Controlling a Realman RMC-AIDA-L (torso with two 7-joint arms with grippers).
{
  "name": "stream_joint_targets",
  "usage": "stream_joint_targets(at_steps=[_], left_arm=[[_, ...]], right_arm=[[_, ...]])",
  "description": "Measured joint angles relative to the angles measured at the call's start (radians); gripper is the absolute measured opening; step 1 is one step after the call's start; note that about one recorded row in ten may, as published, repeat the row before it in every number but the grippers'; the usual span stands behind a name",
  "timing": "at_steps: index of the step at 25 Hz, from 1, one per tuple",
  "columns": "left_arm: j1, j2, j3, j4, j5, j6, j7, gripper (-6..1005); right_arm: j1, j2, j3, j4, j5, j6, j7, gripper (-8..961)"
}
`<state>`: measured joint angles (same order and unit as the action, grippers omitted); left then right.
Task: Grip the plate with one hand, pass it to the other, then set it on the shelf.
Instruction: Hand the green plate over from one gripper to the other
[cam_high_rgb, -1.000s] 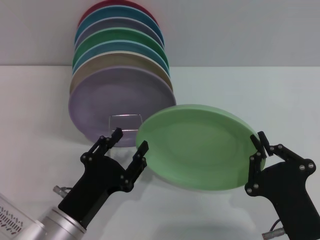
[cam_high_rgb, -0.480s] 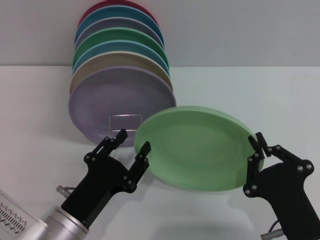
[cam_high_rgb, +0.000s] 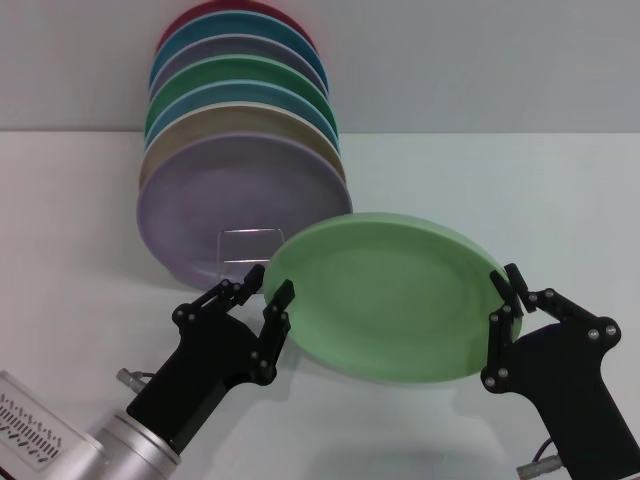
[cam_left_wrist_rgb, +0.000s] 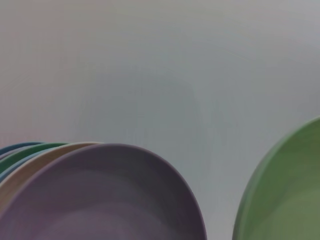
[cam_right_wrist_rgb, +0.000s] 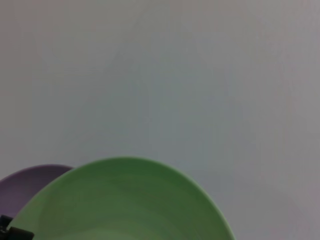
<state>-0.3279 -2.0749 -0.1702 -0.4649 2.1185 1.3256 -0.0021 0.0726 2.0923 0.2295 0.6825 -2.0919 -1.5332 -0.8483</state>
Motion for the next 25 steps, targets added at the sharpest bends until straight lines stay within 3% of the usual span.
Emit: stream_joint_targets(at_steps=[3,5,25], left_arm=[[0.000,0.000,-0.002,0.000,0.000,0.000,0.000,479],[-0.001,0.000,-0.002,0.001,0.000,-0.001,-0.002,284],[-0.013,0.001,-0.006,0.008,0.000,-0.015,0.001,263]], right_arm=[[0.004,0.000,-0.003,0.001,0.007,0.001,-0.001,20],[0.005,0.000,-0.004,0.002,0.008,0.001,-0.004,20],[0.009,0.000,-0.004,0.006,0.010,0.013,-0.009,20]])
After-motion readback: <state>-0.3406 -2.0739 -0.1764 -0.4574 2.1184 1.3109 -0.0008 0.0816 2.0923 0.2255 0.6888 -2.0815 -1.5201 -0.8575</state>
